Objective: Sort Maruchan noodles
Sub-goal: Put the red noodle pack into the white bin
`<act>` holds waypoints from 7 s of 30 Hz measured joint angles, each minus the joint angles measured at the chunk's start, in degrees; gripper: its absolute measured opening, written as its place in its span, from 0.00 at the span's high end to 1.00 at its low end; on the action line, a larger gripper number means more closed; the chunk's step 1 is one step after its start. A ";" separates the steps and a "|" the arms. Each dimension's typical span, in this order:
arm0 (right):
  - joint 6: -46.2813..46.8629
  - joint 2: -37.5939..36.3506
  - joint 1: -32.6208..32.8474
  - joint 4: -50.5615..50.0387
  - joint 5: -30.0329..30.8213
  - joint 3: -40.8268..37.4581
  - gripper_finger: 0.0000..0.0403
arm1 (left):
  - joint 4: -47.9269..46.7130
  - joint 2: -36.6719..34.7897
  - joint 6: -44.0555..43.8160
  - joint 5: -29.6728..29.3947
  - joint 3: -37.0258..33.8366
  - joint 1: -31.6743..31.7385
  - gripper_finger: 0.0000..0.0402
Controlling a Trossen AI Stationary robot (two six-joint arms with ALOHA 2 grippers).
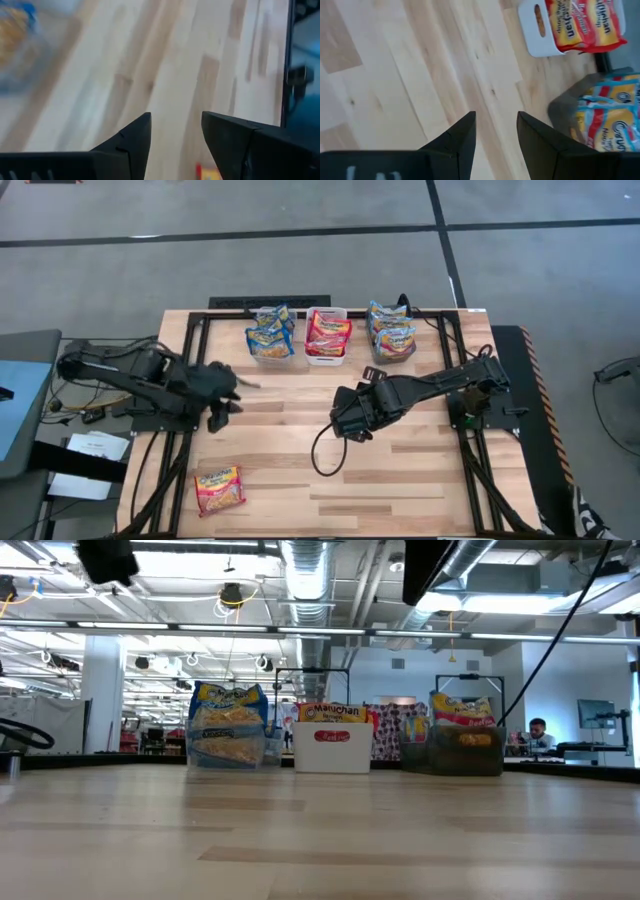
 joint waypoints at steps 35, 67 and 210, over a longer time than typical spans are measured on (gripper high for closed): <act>0.83 0.00 -0.02 2.40 -5.33 0.00 0.59 | -6.09 20.14 -26.75 3.94 -0.07 -27.07 0.54; 0.87 0.00 0.00 5.18 -5.31 0.00 0.59 | 27.81 31.73 -42.42 8.52 -12.13 -45.16 0.59; -32.91 12.11 -7.54 51.08 -8.51 -0.05 0.43 | -14.74 6.45 -21.04 -36.86 7.89 -33.53 0.59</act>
